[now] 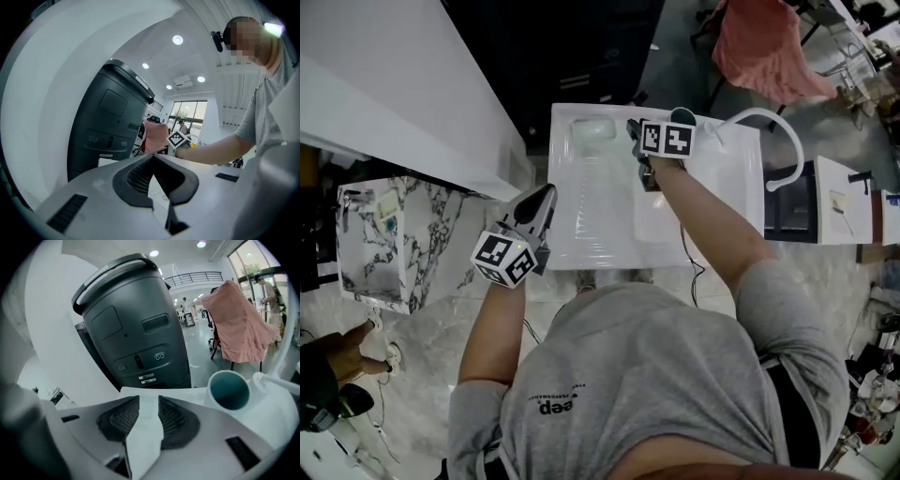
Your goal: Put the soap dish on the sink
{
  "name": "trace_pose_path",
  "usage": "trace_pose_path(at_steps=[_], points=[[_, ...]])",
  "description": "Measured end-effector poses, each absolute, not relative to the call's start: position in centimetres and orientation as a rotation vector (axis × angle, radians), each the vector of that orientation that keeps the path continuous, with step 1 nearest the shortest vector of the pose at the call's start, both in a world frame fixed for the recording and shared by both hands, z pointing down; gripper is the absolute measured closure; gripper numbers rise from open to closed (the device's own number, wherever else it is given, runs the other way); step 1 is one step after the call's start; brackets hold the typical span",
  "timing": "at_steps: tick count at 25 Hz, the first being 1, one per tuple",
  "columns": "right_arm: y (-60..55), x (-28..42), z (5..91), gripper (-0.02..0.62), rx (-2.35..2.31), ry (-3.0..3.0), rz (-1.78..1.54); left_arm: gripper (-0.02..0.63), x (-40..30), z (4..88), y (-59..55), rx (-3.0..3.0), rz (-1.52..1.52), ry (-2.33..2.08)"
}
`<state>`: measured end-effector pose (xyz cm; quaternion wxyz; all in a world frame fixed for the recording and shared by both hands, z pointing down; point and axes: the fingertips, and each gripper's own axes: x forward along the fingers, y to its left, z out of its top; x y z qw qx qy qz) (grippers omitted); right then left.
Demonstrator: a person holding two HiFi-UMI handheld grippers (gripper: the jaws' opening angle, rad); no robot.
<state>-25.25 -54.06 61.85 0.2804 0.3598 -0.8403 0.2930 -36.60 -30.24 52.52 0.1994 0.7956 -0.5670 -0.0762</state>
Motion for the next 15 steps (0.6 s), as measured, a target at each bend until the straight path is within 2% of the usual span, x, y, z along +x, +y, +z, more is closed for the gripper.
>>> trace_pose_path(at_steps=[15], points=[[-48.0, -9.4, 46.9, 0.422, 0.716, -2.601, 0.592, 0.592, -24.5, 45.8, -34.5, 2.381, -0.154, -1.497]])
